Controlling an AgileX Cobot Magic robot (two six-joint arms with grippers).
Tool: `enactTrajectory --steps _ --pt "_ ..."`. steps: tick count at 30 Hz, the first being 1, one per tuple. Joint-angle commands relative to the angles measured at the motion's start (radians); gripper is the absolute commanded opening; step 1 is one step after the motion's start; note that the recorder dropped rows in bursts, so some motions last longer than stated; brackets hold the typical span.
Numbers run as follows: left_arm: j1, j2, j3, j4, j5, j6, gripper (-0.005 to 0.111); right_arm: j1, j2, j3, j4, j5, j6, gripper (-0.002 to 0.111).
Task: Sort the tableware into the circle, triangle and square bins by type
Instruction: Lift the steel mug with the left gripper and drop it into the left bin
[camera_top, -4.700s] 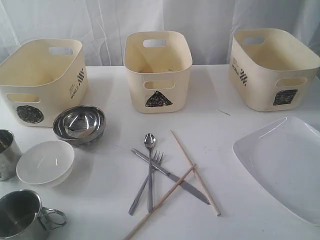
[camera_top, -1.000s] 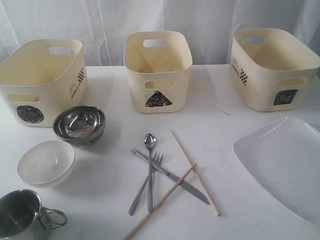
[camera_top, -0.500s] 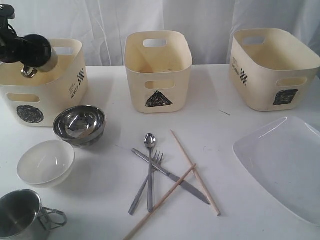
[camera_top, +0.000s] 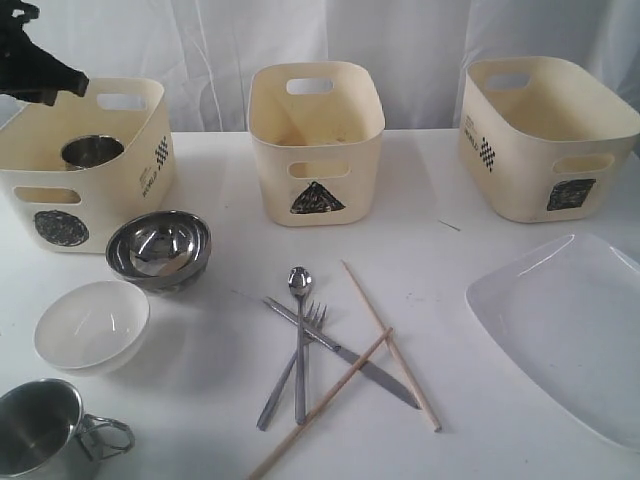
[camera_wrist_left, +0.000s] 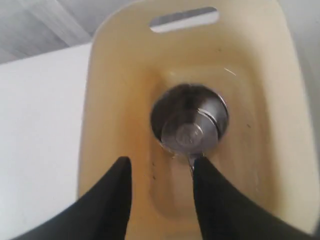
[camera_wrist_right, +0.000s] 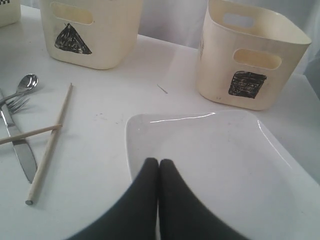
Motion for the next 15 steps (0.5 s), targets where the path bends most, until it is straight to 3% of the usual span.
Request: enactTrajectory --steps 1,4,8,11,15 --pt "-0.007 -0.112 -0.013 -0.220 0.311 0.120 0.046 0.001 -0.006 0.004 -0.003 -0.004 0.003 0.000" --pt "-0.007 -0.131 0.002 -0.268 0.485 0.146 0.046 0.001 -0.006 0.004 -0.003 -0.004 0.003 0.000" --pt "-0.007 -0.131 0.096 -0.273 0.580 0.146 0.046 0.001 -0.006 0.004 -0.003 -0.004 0.003 0.000" --pt "-0.007 -0.131 0.212 -0.274 0.548 0.146 0.046 0.001 -0.006 0.004 -0.003 -0.004 0.003 0.000" --pt "-0.007 -0.131 0.375 -0.289 0.393 0.146 0.046 0.001 -0.006 0.004 -0.003 -0.004 0.003 0.000"
